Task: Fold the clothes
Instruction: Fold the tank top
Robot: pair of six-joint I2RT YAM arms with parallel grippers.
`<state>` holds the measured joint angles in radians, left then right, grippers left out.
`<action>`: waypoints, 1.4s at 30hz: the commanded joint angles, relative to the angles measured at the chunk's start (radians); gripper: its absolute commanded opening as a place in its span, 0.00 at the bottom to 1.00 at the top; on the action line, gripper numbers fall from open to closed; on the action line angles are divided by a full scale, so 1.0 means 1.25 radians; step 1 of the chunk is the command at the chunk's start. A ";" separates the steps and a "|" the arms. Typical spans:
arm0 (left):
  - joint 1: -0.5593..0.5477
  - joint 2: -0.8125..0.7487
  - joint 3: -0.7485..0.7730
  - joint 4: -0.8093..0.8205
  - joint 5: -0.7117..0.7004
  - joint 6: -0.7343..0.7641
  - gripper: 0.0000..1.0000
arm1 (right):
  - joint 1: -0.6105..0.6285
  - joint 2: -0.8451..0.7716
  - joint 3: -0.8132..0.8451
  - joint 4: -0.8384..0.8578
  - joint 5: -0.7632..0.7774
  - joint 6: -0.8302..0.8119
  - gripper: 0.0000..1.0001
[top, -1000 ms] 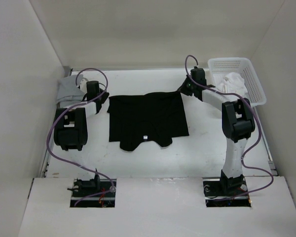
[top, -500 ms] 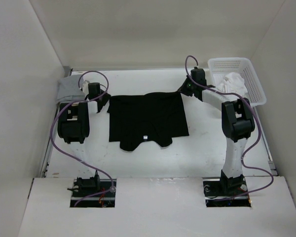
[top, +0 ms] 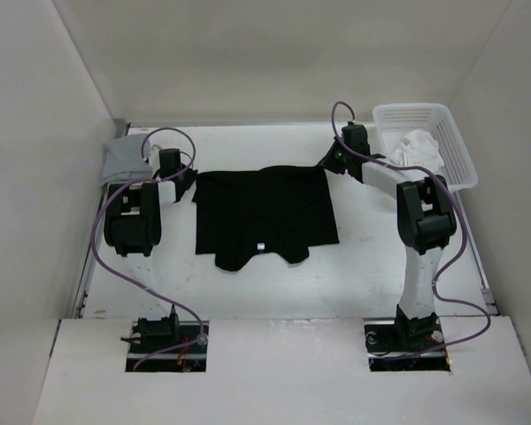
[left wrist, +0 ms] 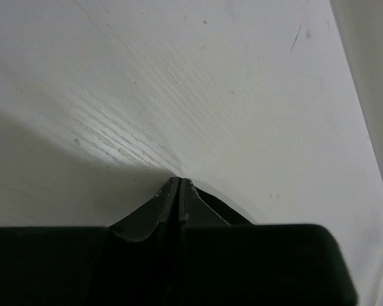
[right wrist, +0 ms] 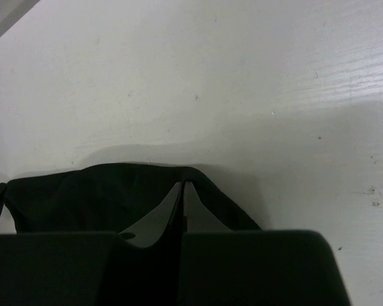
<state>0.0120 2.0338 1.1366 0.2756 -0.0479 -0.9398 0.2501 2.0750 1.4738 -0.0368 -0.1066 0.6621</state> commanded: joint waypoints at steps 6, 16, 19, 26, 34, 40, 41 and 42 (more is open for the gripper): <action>-0.016 -0.189 -0.045 -0.003 -0.097 0.029 0.00 | 0.012 -0.137 -0.095 0.064 -0.001 -0.006 0.02; -0.053 -0.443 -0.268 0.011 -0.103 0.017 0.00 | 0.050 -0.347 -0.323 0.126 0.019 0.019 0.02; -0.054 -0.542 -0.353 0.000 -0.099 0.017 0.00 | 0.055 -0.424 -0.398 0.130 0.024 0.024 0.02; -0.027 -0.770 -0.472 -0.085 -0.051 0.014 0.00 | 0.058 -0.609 -0.562 0.122 0.041 0.028 0.02; -0.008 -1.019 -0.547 -0.245 -0.029 0.039 0.00 | 0.062 -0.787 -0.677 0.055 0.055 0.024 0.03; 0.033 -1.173 -0.599 -0.376 0.031 0.057 0.00 | 0.086 -0.879 -0.752 0.018 0.095 0.046 0.03; 0.036 -1.188 -0.609 -0.392 0.036 0.063 0.00 | 0.088 -0.888 -0.762 0.012 0.096 0.048 0.03; 0.040 -1.202 -0.621 -0.408 0.039 0.067 0.00 | 0.088 -0.899 -0.776 0.009 0.098 0.052 0.03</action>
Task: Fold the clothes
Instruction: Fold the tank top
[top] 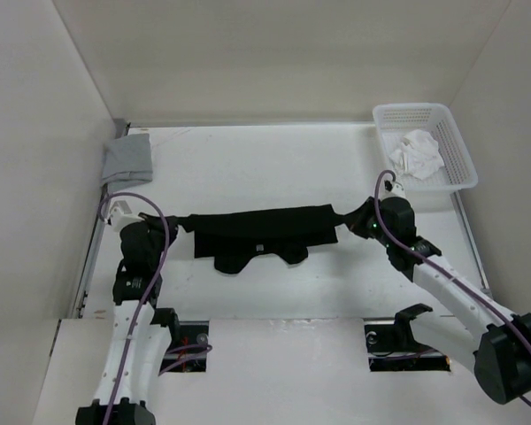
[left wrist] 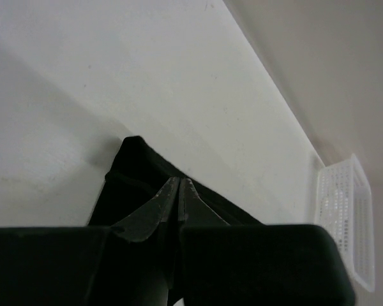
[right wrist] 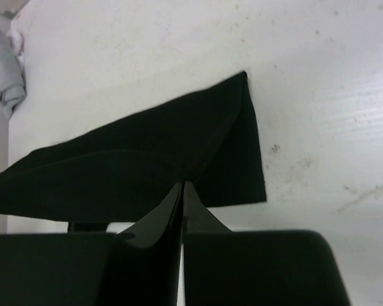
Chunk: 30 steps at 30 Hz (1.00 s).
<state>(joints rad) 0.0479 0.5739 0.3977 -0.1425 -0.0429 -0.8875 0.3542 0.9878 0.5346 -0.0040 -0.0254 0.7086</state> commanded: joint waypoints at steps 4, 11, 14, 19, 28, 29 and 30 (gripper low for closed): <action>-0.012 -0.068 -0.057 -0.103 0.029 0.018 0.00 | 0.006 -0.061 -0.079 -0.034 0.042 0.038 0.03; -0.031 -0.123 -0.078 -0.187 -0.008 -0.012 0.06 | 0.010 -0.052 -0.130 -0.053 0.055 0.086 0.07; -0.033 -0.120 -0.056 -0.218 -0.072 -0.009 0.25 | 0.015 -0.053 -0.125 -0.069 0.086 0.090 0.21; -0.031 -0.199 0.005 -0.224 -0.137 -0.014 0.32 | 0.055 -0.087 -0.066 -0.116 0.162 0.064 0.28; -0.398 0.205 -0.019 0.140 -0.137 -0.133 0.29 | 0.252 0.211 0.090 0.007 0.161 0.038 0.05; -0.447 0.268 -0.019 0.191 -0.159 -0.139 0.29 | 0.252 0.249 0.094 0.025 0.155 0.043 0.05; -0.482 0.315 -0.020 0.229 -0.170 -0.144 0.29 | 0.255 0.272 0.094 0.037 0.150 0.050 0.05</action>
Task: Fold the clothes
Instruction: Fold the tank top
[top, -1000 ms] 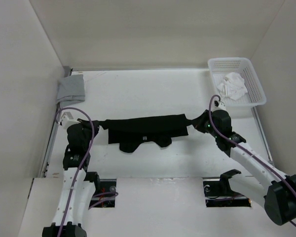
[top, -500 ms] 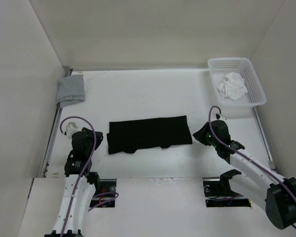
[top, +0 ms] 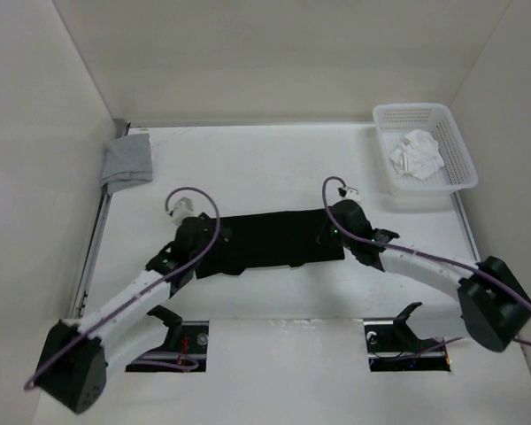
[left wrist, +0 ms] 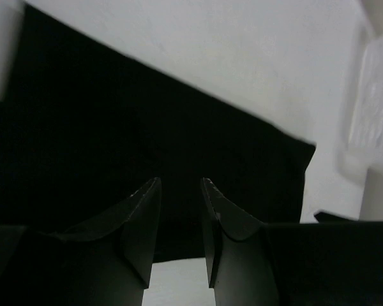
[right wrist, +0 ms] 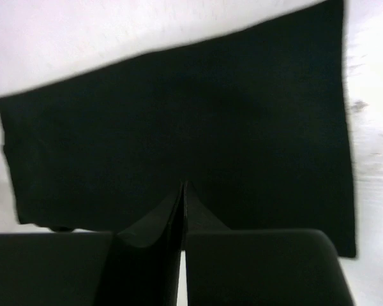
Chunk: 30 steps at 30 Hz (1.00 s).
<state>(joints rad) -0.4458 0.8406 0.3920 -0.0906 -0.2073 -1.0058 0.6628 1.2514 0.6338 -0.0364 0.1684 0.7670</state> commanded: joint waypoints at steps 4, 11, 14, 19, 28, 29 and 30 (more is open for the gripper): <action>-0.163 0.271 -0.037 0.319 -0.046 -0.080 0.28 | -0.012 0.153 -0.004 0.098 -0.046 0.029 0.05; -0.132 0.244 -0.166 0.341 -0.051 -0.080 0.28 | -0.041 0.134 -0.112 0.135 -0.057 0.065 0.05; -0.070 0.179 -0.198 0.290 -0.051 -0.036 0.31 | -0.036 0.058 -0.141 0.127 -0.068 0.071 0.08; 0.003 0.126 -0.122 0.248 -0.028 0.036 0.32 | -0.085 -0.083 -0.165 0.099 -0.040 0.071 0.39; -0.043 0.178 -0.007 0.257 -0.021 0.067 0.32 | -0.174 0.125 -0.127 0.200 -0.194 0.059 0.56; -0.045 0.179 -0.008 0.260 -0.021 0.065 0.32 | -0.165 0.148 -0.130 0.217 -0.208 0.061 0.56; -0.046 0.176 -0.012 0.264 -0.021 0.063 0.32 | -0.157 0.171 -0.138 0.240 -0.222 0.067 0.57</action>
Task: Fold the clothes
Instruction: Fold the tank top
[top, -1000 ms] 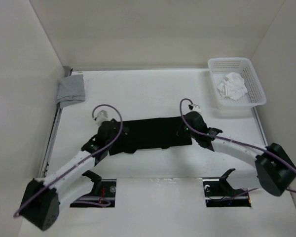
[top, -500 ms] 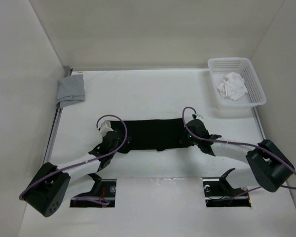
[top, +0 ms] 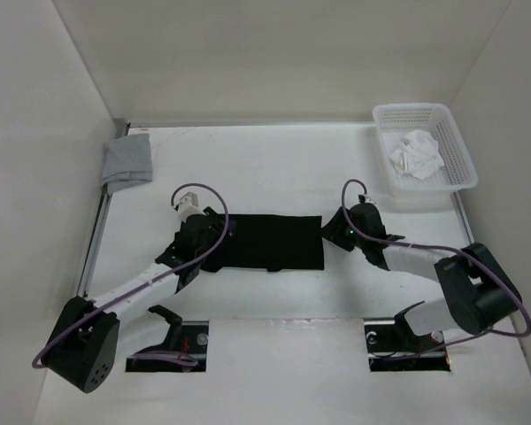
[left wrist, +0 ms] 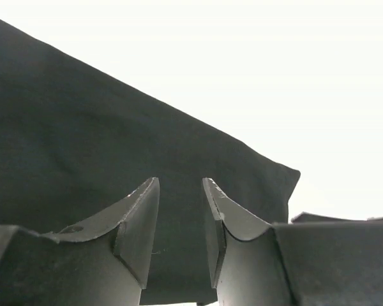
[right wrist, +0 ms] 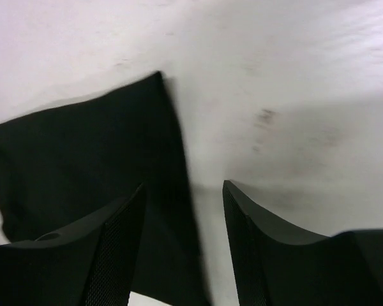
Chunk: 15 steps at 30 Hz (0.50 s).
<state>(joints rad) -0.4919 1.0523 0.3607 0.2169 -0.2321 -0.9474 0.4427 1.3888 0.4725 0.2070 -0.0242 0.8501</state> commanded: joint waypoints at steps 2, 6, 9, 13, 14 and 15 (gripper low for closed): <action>-0.008 -0.009 0.012 0.019 0.003 0.017 0.32 | 0.039 0.090 -0.015 0.093 -0.093 0.014 0.57; -0.001 -0.053 0.037 0.006 0.005 0.028 0.31 | 0.048 0.116 -0.009 0.126 -0.118 0.035 0.56; -0.014 -0.077 0.064 0.000 0.007 0.034 0.31 | 0.049 0.171 -0.004 0.175 -0.136 0.063 0.47; -0.037 -0.099 0.086 -0.007 0.010 0.046 0.31 | 0.054 0.241 -0.033 0.300 -0.161 0.120 0.11; -0.040 -0.107 0.088 -0.010 0.010 0.046 0.31 | 0.054 0.222 -0.056 0.329 -0.154 0.132 0.09; -0.044 -0.113 0.092 -0.016 0.009 0.046 0.31 | 0.047 0.190 -0.080 0.337 -0.146 0.137 0.09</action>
<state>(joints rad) -0.5327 0.9443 0.4278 0.1864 -0.2253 -0.9150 0.4934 1.6455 0.4568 0.5980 -0.2146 0.9813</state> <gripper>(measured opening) 0.311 0.100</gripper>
